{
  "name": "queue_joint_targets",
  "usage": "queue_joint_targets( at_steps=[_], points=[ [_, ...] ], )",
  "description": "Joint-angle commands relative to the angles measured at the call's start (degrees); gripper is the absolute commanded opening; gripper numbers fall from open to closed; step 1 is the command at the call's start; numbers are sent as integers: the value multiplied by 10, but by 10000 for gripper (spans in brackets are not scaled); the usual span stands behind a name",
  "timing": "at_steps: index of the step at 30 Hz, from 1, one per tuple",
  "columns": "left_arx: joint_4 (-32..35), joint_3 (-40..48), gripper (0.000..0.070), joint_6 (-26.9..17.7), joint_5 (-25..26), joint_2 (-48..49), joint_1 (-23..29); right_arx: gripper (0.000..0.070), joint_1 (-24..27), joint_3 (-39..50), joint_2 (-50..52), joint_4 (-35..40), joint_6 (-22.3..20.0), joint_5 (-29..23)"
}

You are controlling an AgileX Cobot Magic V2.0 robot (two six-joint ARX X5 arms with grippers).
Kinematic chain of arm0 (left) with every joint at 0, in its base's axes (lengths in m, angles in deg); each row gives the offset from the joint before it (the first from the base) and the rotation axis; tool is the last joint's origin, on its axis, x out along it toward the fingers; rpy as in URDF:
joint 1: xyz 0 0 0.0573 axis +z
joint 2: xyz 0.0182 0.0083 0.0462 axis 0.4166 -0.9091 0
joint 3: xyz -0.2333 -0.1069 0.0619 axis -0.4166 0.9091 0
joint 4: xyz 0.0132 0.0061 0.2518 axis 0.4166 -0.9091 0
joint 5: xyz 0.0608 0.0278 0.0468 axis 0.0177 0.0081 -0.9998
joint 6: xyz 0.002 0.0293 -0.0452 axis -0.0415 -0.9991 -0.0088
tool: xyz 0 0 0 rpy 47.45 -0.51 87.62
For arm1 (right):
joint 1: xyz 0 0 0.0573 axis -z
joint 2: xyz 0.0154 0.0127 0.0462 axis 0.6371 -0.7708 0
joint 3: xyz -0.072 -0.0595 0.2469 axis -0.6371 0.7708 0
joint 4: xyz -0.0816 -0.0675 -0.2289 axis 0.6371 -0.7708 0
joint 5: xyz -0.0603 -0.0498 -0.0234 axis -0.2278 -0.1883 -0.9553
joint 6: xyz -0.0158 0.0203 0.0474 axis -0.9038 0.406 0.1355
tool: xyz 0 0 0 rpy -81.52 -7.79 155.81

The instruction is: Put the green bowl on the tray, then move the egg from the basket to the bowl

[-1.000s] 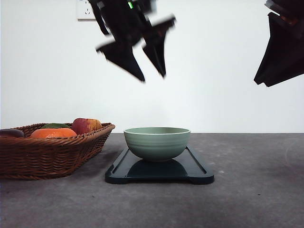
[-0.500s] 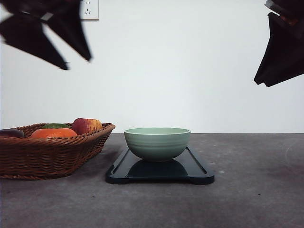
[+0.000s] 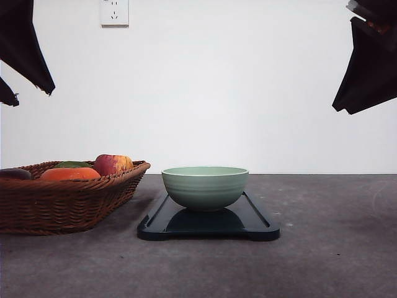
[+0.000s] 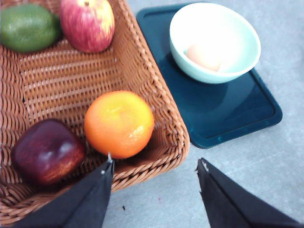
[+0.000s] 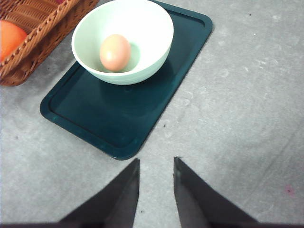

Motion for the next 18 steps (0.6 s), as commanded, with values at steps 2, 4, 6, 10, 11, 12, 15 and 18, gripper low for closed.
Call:
queue_joint_targets(
  at_steps=[2,4,6,10,11,12,15,18],
  points=[
    [6,-3,86,2,-3,-3,-3,1,-3,-2,-4,3,0,0],
    [11,-3,10,1,-3,-3,-3,8,-3,-2,-5,6,0,3],
    [12,-3,0,0,-3,-2,-3,7,-4,-2,-4,2,1,25],
    [11,-3,0,0,-3,-2,-3,7,-4,-2,-3,2,1,44],
    [10,-3,0,0,-3,-2,-3,7,-4,-2,-3,2,1,44],
    [11,-3,0,0,-3,-2,-3,7,-4,-2,-3,2,1,44],
    [11,-3,0,0,-3,-2,-3,7,-4,-2,-3,2,1,44],
    [11,-3,0,0,-3,-2,-3,7,-4,-2,-3,2,1,44]
  ],
)
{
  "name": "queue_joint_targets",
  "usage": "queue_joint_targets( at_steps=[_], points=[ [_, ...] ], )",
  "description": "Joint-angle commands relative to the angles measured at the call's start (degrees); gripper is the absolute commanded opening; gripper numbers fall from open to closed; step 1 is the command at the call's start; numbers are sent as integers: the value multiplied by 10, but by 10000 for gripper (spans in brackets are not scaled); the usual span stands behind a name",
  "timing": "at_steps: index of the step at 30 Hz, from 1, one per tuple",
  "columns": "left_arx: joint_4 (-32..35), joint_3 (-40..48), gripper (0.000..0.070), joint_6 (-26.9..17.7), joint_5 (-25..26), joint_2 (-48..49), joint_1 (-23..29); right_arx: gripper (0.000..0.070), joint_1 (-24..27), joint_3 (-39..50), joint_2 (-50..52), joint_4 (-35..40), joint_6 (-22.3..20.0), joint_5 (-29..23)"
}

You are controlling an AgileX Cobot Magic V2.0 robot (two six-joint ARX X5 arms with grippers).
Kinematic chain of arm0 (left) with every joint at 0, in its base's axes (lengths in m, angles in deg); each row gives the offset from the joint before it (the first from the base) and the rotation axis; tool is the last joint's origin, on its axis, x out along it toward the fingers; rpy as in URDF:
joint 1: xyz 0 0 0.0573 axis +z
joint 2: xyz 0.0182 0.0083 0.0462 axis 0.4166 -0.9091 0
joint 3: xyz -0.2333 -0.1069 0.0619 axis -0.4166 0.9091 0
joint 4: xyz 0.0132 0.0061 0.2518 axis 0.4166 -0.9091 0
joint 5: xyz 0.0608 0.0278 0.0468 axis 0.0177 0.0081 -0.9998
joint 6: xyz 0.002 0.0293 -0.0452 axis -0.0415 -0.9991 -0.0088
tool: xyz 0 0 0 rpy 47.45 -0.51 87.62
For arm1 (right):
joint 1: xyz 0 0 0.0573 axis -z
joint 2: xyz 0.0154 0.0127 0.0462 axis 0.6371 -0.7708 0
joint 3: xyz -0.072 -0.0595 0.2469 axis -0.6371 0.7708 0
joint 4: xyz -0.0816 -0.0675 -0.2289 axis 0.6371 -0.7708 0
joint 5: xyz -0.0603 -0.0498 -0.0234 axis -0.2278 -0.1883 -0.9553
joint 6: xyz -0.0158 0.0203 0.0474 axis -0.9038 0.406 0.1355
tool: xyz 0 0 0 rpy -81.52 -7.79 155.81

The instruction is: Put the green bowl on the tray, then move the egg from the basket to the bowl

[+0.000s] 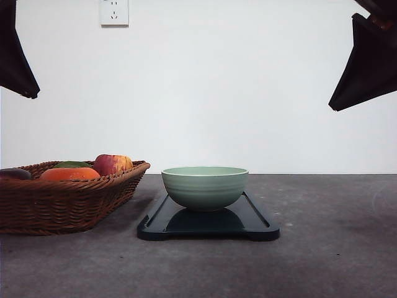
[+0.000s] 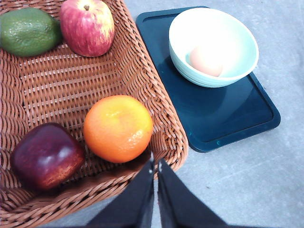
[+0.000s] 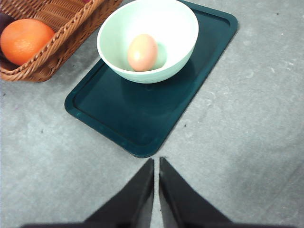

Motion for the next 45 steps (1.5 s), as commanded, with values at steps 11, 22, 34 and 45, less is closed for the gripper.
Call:
queue_joint_targets(
  at_steps=[11,22,34,45],
  points=[
    [76,59,0,-32,-5,67,92,7,-3,-2,-3,3,1,1],
    [183,268,0,-46,-5,323,278,7,-3,-2,-3,3,1,1],
    [192,395,0,-48,-5,466,319,7,-3,-3,-3,3,1,1],
    [201,396,0,-48,-5,467,319,7,-3,-3,-3,3,1,1]
  ],
)
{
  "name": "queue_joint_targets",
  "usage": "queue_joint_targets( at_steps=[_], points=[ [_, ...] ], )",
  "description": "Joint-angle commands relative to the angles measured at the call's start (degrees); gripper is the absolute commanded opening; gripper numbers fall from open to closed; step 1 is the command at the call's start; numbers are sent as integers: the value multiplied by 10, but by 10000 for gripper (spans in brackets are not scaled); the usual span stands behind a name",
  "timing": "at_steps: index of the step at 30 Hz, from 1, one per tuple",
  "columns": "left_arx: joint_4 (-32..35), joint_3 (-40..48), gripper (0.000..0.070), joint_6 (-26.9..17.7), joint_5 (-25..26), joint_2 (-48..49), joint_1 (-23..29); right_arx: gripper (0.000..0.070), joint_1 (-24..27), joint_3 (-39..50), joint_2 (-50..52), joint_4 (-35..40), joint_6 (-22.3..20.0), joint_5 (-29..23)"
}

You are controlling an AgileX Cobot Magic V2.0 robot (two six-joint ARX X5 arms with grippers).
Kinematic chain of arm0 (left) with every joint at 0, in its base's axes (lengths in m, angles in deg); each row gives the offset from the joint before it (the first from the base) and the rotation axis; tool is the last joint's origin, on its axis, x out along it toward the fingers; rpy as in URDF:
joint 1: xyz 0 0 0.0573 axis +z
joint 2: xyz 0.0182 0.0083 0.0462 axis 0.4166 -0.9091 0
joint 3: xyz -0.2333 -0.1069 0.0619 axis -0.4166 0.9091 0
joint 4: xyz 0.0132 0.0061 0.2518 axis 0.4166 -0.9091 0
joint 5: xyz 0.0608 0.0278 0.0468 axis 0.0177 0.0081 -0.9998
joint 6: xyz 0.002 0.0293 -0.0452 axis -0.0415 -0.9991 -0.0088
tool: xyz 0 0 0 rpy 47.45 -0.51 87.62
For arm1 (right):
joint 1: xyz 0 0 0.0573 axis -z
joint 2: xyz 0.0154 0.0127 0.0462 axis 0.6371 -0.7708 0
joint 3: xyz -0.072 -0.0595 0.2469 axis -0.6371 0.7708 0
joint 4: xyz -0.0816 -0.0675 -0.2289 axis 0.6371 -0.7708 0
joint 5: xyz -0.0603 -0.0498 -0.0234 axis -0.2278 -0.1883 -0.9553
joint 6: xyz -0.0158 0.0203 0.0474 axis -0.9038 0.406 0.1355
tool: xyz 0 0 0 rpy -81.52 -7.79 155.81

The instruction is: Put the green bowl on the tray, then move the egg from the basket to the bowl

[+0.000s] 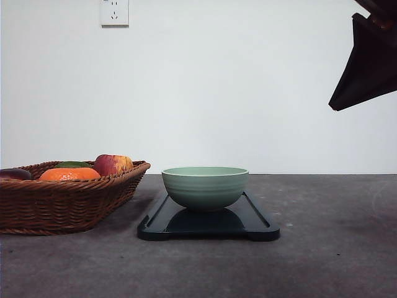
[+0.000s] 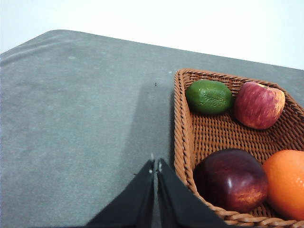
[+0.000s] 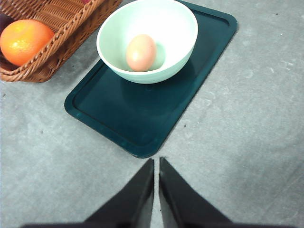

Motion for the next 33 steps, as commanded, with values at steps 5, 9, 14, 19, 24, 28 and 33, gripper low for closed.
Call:
queue_joint_targets(
  at_steps=[5,9,14,19,24,28,33],
  points=[
    [-4,9,0,-3,-1,1,1,7,-3,-3,-4,3,1,1],
    [-4,9,0,-3,-1,1,1,7,-3,-3,7,2,1,0],
    [-4,9,0,-3,-1,1,1,7,15,10,44,24,-93,-22],
    [-4,9,0,-3,-1,1,1,7,86,112,130,129,-102,-31],
    [-4,9,0,-3,-1,1,1,7,167,239,253,215,-103,-43],
    [-4,9,0,-3,-1,1,1,7,210,308,350,231,-98,-44],
    [-4,9,0,-3,-1,1,1,7,226,361,442,231,-98,-45]
  ],
)
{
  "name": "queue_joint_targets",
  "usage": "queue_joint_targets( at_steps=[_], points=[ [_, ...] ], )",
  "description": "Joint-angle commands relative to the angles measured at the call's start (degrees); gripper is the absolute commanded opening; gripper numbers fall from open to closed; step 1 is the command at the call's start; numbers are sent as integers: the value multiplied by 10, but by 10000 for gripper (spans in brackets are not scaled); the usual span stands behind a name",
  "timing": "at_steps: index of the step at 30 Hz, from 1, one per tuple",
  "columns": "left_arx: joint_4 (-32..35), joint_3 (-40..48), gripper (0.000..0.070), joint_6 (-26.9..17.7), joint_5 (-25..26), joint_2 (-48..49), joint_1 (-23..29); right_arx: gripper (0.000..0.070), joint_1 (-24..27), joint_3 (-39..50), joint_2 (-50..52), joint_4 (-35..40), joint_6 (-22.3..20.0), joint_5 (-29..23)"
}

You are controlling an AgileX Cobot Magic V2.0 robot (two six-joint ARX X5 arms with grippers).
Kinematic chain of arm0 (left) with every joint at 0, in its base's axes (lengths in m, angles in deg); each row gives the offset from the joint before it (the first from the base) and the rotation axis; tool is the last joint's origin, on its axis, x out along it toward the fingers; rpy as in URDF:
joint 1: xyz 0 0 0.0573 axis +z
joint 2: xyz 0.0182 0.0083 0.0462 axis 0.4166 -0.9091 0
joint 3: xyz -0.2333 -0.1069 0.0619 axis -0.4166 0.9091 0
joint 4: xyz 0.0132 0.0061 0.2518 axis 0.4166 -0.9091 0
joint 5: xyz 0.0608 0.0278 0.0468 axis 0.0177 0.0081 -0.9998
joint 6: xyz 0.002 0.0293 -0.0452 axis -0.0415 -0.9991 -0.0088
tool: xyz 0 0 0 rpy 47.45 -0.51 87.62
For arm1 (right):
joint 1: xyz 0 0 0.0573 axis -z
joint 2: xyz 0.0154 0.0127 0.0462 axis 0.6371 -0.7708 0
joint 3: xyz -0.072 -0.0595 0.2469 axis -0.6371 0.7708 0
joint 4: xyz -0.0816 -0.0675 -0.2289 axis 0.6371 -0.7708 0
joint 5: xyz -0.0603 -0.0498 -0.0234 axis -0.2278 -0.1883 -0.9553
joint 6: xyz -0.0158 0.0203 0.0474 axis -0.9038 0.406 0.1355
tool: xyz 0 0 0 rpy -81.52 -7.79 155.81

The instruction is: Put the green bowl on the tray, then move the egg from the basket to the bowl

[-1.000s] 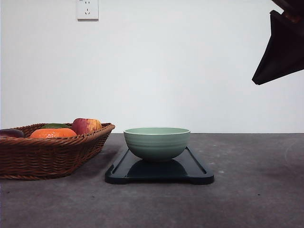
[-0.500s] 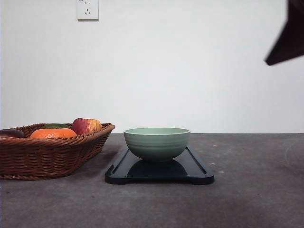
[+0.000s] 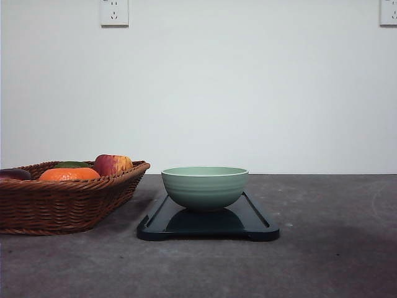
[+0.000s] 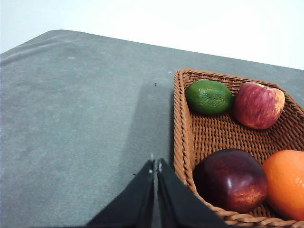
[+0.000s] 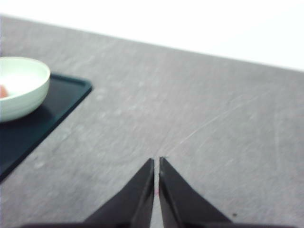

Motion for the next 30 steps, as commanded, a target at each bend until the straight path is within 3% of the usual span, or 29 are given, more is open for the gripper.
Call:
queue_joint_targets(
  at_steps=[1,8,30],
  points=[
    [-4,9,0,-3,-1,1,1,7,0,12,22,8,-1,-2],
    [-4,9,0,-3,-1,1,1,7,0,19,73,-25,-2,-35],
    [-4,10,0,-3,-1,1,1,7,0,18,73,-25,2,-30]
  ],
)
